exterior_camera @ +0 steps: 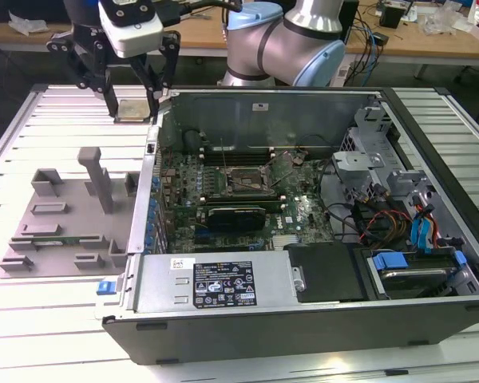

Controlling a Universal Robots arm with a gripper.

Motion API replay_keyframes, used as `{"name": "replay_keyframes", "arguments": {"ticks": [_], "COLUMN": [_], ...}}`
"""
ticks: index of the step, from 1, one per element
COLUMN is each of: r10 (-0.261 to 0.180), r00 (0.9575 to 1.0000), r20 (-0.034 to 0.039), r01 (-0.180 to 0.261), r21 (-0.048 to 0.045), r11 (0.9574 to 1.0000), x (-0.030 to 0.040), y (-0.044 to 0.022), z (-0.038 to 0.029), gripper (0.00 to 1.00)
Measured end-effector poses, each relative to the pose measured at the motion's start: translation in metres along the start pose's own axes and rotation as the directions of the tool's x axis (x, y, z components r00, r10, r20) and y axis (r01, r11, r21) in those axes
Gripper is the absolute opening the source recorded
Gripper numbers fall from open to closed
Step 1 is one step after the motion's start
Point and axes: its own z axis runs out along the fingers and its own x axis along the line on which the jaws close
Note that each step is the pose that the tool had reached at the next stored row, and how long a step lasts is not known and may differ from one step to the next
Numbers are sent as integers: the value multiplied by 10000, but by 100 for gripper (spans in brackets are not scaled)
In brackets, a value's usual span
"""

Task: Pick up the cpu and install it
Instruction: 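Pick up the cpu and move it towards the insertion slot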

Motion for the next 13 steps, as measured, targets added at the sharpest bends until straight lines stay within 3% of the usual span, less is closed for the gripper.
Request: {"name": "replay_keyframes", "arguments": {"ticks": [2,13], "r10": [0,1], "r00": [10000,10000], "r20": [0,0], "r01": [0,-1], "r21": [0,0], "r11": [10000,10000], "x": [-49,-177], "y": [1,2], "z": [1,4], "gripper": [55,55]}}
